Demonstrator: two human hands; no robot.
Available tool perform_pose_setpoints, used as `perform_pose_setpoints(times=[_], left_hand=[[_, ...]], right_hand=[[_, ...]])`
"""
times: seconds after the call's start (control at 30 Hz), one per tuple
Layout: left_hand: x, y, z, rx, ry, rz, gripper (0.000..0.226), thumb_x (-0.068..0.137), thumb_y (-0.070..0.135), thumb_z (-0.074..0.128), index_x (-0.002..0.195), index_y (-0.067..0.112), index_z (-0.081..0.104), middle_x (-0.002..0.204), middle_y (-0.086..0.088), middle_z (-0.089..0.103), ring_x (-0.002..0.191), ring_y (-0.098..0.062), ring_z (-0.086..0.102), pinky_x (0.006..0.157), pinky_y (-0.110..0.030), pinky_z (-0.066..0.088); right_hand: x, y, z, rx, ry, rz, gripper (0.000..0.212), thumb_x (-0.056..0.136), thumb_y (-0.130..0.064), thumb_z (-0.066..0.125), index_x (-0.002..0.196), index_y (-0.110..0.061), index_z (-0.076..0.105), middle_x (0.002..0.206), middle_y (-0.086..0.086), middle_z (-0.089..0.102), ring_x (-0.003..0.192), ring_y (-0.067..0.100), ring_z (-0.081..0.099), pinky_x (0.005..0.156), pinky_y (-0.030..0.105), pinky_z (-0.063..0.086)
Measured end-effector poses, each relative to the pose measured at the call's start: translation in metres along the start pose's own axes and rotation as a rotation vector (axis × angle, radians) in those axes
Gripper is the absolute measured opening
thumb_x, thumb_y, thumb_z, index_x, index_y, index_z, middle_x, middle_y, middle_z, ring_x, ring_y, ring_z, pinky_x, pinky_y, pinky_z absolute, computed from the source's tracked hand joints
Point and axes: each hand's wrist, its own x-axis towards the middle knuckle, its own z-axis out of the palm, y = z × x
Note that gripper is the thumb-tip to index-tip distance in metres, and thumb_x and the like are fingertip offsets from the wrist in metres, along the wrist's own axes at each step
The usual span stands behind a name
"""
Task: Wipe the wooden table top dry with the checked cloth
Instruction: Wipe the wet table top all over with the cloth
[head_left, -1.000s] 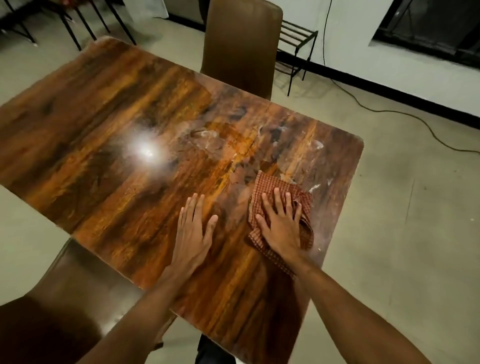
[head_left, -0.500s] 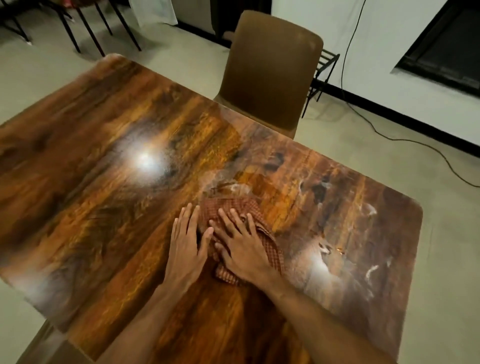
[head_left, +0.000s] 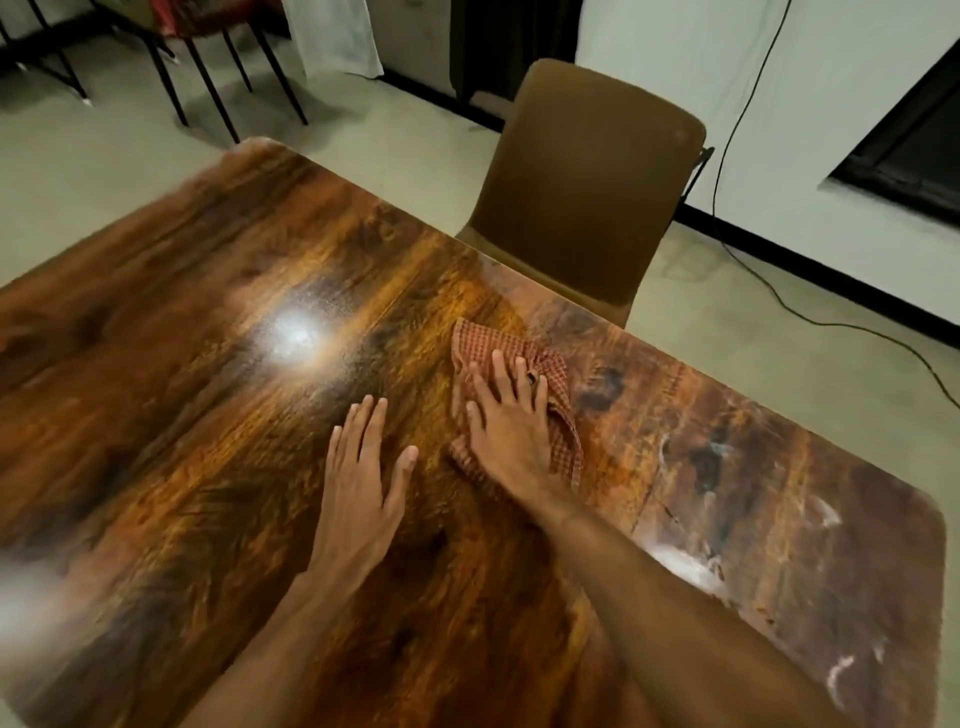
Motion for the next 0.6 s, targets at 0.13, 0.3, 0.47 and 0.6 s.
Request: perform_pose_setpoints(times=[0.13, 0.3, 0.47, 0.6], left_hand=[[0.018, 0.005, 0.005, -0.016, -0.012, 0.019, 0.071, 0.102, 0.060, 0.028, 0.161, 0.022, 0.016, 0.169, 0.003, 0.014, 0.155, -0.005, 0.004, 0.127, -0.032, -0.002], [0.048, 0.003, 0.016, -0.022, 0.028, 0.080, 0.068, 0.102, 0.062, 0.027, 0.161, 0.033, 0.010, 0.168, 0.009, 0.012, 0.154, 0.001, 0.002, 0.123, -0.020, -0.010], [0.072, 0.005, 0.028, -0.012, 0.047, 0.127, 0.067, 0.102, 0.063, 0.027, 0.160, 0.035, 0.011, 0.167, 0.012, 0.013, 0.149, 0.013, -0.006, 0.124, -0.024, -0.006], [0.066, 0.014, 0.023, -0.027, 0.023, 0.144, 0.067, 0.103, 0.061, 0.028, 0.161, 0.031, 0.012, 0.168, 0.007, 0.015, 0.155, -0.001, 0.003, 0.122, -0.019, -0.009]], right_hand=[[0.015, -0.019, 0.009, -0.039, -0.076, -0.403, 0.058, 0.109, -0.048, 0.021, 0.165, -0.032, 0.022, 0.175, 0.001, 0.012, 0.161, 0.027, 0.010, 0.129, 0.054, 0.005], [0.126, -0.005, -0.008, 0.037, -0.026, -0.088, 0.058, 0.110, -0.049, 0.024, 0.166, -0.034, 0.018, 0.176, 0.002, 0.001, 0.162, 0.028, -0.003, 0.126, 0.051, -0.012], [0.167, -0.001, -0.012, 0.072, 0.005, -0.116, 0.060, 0.108, -0.055, 0.024, 0.165, -0.034, 0.020, 0.176, 0.000, 0.003, 0.162, 0.025, 0.000, 0.125, 0.048, -0.013], [0.123, 0.053, -0.025, 0.076, 0.111, 0.158, 0.061, 0.110, -0.053, 0.018, 0.166, -0.030, 0.015, 0.175, 0.005, 0.003, 0.162, 0.026, 0.000, 0.130, 0.055, -0.005]])
